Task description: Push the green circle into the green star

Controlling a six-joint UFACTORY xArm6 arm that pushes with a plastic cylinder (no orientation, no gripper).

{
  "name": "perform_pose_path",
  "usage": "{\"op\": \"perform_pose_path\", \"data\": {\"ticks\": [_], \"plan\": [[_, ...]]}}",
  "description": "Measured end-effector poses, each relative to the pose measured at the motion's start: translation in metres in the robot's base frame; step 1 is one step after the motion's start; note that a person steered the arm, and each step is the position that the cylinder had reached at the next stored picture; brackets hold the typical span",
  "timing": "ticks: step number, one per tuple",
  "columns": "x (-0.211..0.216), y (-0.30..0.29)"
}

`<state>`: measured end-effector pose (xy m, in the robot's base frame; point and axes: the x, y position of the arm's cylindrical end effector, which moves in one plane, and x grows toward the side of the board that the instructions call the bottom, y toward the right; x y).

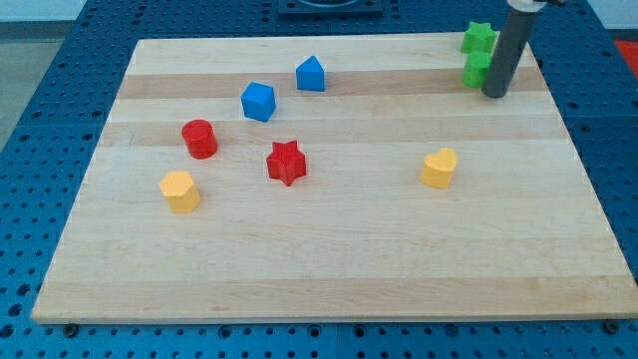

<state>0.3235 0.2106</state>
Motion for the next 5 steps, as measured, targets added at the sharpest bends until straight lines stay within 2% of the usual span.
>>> {"op": "perform_pose_path", "data": {"ticks": [1,3,4,5], "plan": [[-0.009,-0.016],[-0.045,-0.008],[-0.037,-0.009],[0.000,-0.042]]}}
